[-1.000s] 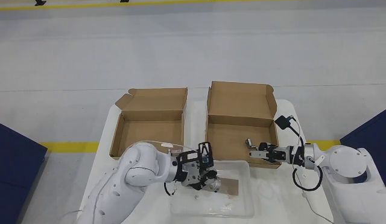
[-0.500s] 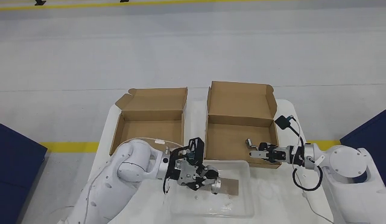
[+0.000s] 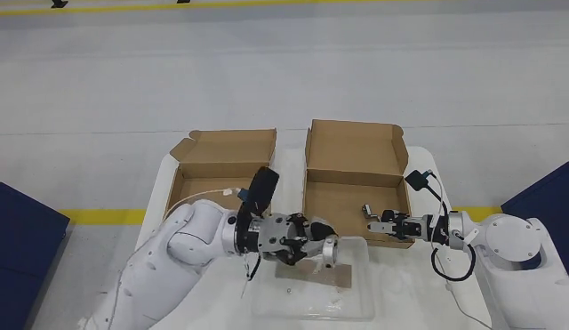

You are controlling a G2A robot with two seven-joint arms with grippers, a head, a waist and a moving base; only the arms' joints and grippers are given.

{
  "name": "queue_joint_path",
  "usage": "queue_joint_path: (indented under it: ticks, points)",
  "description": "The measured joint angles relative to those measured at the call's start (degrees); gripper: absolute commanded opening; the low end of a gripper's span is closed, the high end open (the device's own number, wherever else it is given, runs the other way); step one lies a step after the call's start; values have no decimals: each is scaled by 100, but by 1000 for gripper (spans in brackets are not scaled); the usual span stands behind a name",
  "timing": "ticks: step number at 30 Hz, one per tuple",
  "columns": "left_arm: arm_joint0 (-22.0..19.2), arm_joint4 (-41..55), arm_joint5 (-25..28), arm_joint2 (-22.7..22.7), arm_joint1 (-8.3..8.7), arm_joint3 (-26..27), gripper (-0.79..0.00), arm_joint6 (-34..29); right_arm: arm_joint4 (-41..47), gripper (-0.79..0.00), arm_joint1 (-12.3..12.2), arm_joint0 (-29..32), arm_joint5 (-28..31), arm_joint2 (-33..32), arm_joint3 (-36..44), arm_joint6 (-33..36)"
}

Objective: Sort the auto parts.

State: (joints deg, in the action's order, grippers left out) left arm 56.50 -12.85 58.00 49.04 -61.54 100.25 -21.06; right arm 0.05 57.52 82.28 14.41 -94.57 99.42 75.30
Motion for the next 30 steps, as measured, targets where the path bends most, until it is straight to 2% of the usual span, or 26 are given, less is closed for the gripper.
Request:
queue_joint_path:
  ticks: [3,12,15,19,30]
  points:
    - [-116,-44,0,-74,53,-120,-785,417,0,0,0,0,0,0,0,0]
    - [-93,-51,-18,-75,51,-104,-785,438,0,0,0,0,0,0,0,0]
    - [-9,281,-2,-84,12,-36,-785,756,0,0,0,0,0,0,0,0]
    - [-119,730,1,-97,-55,4,-785,1157,0,0,0,0,0,0,0,0]
    - [-505,1311,0,-166,-234,111,-785,1444,0,0,0,0,0,0,0,0]
